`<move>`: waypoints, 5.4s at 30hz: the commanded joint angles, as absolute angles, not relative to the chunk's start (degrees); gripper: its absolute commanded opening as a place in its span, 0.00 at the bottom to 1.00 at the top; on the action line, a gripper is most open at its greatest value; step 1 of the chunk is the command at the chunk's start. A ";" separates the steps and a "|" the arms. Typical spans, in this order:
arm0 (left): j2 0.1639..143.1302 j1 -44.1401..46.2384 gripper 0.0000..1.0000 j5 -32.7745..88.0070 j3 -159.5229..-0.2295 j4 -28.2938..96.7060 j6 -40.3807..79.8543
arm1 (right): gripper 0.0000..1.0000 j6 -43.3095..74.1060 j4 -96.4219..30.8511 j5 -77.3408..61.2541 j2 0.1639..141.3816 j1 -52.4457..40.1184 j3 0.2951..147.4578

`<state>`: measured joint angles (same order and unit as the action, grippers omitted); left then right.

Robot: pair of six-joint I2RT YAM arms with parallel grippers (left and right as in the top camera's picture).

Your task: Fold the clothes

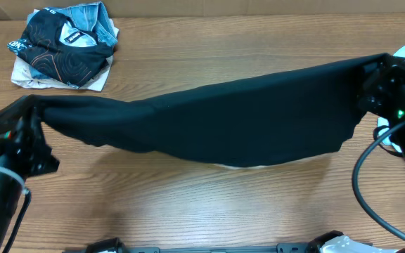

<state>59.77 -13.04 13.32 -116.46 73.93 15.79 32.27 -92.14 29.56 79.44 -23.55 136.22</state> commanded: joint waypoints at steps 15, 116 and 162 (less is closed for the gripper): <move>72.23 -12.93 0.04 13.41 -125.78 65.23 25.39 | 0.04 30.04 -80.73 34.24 81.34 -23.00 142.85; 101.91 12.21 1.00 2.94 -128.29 96.82 25.34 | 1.00 25.02 -97.06 6.09 105.38 -1.74 142.93; 113.27 49.58 0.75 7.51 -78.13 74.00 47.18 | 1.00 22.50 -79.29 -1.15 103.33 19.09 105.60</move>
<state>111.61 49.17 7.49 -78.39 74.72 47.07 22.46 -80.29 -0.60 103.50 19.09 107.28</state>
